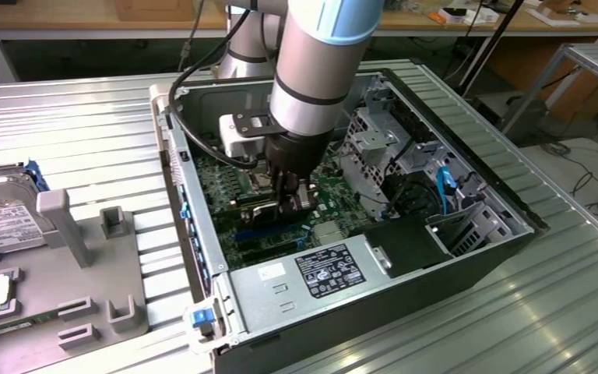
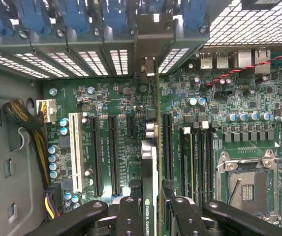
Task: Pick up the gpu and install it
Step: 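Insert the gpu into the slot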
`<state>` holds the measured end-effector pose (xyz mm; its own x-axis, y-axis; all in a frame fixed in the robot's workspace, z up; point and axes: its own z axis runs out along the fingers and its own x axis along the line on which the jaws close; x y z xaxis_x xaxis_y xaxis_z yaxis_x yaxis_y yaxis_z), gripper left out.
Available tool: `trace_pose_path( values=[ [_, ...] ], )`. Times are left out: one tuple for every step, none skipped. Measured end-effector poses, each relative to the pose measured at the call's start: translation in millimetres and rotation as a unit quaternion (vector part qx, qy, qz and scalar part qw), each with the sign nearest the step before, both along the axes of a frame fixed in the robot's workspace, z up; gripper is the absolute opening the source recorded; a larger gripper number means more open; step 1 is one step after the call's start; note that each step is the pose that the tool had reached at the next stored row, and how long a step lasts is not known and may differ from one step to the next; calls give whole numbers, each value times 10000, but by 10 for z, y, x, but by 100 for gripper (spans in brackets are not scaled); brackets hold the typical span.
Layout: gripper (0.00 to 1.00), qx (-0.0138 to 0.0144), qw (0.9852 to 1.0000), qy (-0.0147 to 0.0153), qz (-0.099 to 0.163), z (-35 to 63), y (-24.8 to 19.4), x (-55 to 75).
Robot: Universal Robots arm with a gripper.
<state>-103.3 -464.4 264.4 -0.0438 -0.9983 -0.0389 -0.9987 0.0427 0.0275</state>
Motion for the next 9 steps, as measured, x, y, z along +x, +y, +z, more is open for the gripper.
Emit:
trace_pose_path(
  values=[
    [27, 0, 10000, 0, 0, 0, 0, 0],
    [27, 0, 10000, 0, 0, -1, 0, 0],
    [27, 1, 10000, -1, 0, -2, 0, 0],
    [27, 1, 10000, -1, 0, -2, 0, 0],
    [27, 1, 10000, -1, 0, -2, 0, 0],
    [27, -9, 10000, -2, 1, -4, 1, 1],
    [27, -50, 10000, -3, 0, -5, 1, 1],
    [27, -82, 10000, -2, 0, -4, 1, 1],
    [27, -114, 9999, -1, 0, -3, 0, 1]
  ],
)
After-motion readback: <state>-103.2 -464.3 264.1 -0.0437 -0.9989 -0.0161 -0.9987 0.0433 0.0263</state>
